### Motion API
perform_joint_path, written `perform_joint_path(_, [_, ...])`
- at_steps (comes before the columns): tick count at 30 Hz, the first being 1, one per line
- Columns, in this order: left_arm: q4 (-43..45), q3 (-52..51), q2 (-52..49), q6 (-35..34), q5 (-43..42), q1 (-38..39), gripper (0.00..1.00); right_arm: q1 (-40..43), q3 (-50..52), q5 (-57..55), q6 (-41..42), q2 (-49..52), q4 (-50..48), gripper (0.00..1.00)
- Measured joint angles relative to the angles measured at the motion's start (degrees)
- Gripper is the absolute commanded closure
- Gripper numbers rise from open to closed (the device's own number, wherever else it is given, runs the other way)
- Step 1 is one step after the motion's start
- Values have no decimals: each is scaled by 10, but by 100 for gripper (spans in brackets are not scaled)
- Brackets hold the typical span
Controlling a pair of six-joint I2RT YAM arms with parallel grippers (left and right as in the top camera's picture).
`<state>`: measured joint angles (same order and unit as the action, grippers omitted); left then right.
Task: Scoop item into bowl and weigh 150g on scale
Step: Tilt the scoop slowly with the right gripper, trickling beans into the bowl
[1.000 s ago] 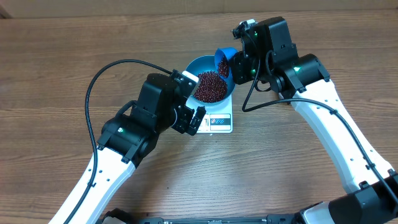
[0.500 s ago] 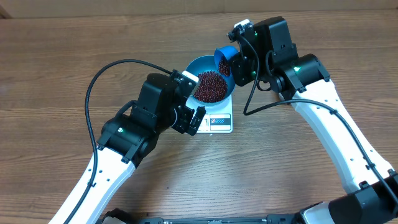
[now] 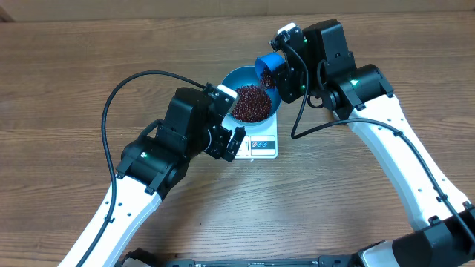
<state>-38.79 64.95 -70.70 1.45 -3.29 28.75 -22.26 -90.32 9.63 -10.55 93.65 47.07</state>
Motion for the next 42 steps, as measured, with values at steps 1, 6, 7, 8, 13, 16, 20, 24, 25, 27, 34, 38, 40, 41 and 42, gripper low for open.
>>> perform_joint_path(1, [0, 0, 0, 0, 0, 0, 0, 0, 0, 0, 0, 0, 0, 96])
perform_joint_path(6, [0, 0, 0, 0, 0, 0, 1, 0, 0, 0, 0, 0, 0, 96])
perform_joint_path(7, [0, 0, 0, 0, 0, 0, 0, 0, 0, 0, 0, 0, 0, 96])
perform_joint_path(8, [0, 0, 0, 0, 0, 0, 1, 0, 0, 2, 0, 0, 0, 96])
perform_joint_path(13, [0, 0, 0, 0, 0, 0, 1, 0, 0, 19, 0, 0, 0, 96])
perform_joint_path(16, [0, 0, 0, 0, 0, 0, 0, 0, 0, 24, 0, 0, 0, 96])
perform_joint_path(20, [0, 0, 0, 0, 0, 0, 0, 0, 0, 26, 0, 0, 0, 96])
perform_joint_path(24, [0, 0, 0, 0, 0, 0, 0, 0, 0, 26, 0, 0, 0, 96])
perform_joint_path(25, [0, 0, 0, 0, 0, 0, 1, 0, 0, 26, 0, 0, 0, 96])
perform_joint_path(27, [0, 0, 0, 0, 0, 0, 1, 0, 0, 26, 0, 0, 0, 96])
perform_joint_path(34, [0, 0, 0, 0, 0, 0, 0, 0, 0, 26, 0, 0, -1, 96])
perform_joint_path(38, [0, 0, 0, 0, 0, 0, 1, 0, 0, 26, 0, 0, -4, 96])
perform_joint_path(40, [0, 0, 0, 0, 0, 0, 1, 0, 0, 26, 0, 0, -5, 96])
perform_joint_path(41, [0, 0, 0, 0, 0, 0, 1, 0, 0, 26, 0, 0, -5, 96])
perform_joint_path(42, [0, 0, 0, 0, 0, 0, 1, 0, 0, 26, 0, 0, -5, 96])
